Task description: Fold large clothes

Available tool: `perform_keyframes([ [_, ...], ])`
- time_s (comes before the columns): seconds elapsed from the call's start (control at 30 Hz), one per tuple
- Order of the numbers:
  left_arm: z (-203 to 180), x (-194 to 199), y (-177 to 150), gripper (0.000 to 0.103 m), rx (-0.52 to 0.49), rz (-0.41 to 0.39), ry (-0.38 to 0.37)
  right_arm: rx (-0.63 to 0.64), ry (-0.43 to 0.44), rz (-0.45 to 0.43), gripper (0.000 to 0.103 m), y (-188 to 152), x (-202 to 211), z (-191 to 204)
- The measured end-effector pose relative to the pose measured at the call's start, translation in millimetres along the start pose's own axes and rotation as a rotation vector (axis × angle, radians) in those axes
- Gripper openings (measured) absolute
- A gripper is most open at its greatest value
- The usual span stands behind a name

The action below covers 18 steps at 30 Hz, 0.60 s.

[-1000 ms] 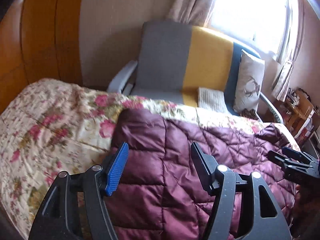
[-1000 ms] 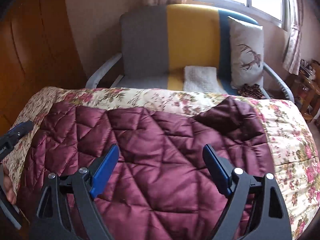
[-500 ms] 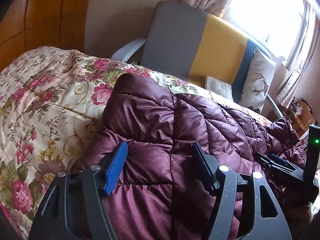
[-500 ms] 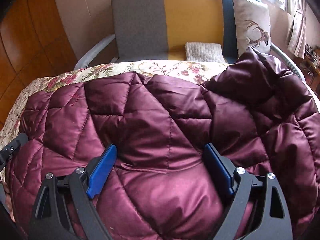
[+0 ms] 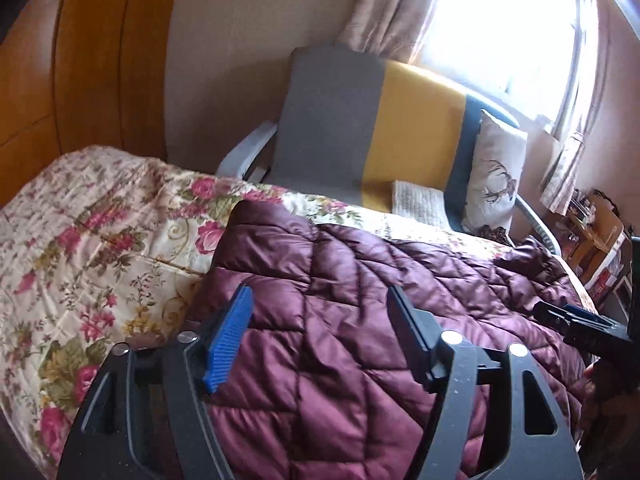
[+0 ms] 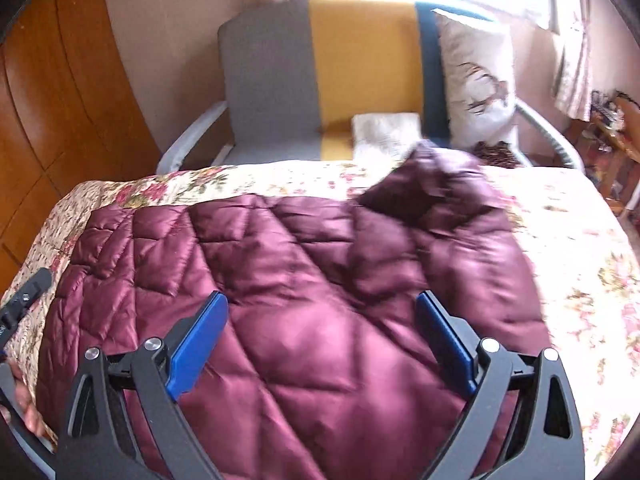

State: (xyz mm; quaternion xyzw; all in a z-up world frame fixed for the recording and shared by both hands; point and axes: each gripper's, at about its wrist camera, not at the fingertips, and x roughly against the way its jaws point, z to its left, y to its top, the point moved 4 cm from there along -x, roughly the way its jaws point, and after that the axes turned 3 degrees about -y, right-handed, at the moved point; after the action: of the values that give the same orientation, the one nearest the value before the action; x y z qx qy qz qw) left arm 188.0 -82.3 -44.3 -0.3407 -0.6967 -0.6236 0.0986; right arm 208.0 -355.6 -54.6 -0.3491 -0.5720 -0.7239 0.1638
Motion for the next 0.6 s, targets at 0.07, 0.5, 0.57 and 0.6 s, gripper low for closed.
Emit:
perform_keyframes([
  [0.07, -12, 10, -4, 0.072, -0.028, -0.017, -0.011, -0.005, 0.002, 0.002, 0.094, -10, 7, -15],
  [0.5, -49, 18, -34, 0.072, -0.135, 0.011, -0.038, 0.015, 0.019, -0.086, 0.092, -21, 31, -21],
  [0.57, -51, 16, -37, 0.072, -0.141, 0.021, -0.04, 0.02, 0.012, -0.077, 0.091, -20, 28, -25],
  [0.6, -51, 15, -38, 0.072, -0.143, 0.024, -0.041, 0.016, 0.013, -0.068, 0.091, -20, 26, -27],
])
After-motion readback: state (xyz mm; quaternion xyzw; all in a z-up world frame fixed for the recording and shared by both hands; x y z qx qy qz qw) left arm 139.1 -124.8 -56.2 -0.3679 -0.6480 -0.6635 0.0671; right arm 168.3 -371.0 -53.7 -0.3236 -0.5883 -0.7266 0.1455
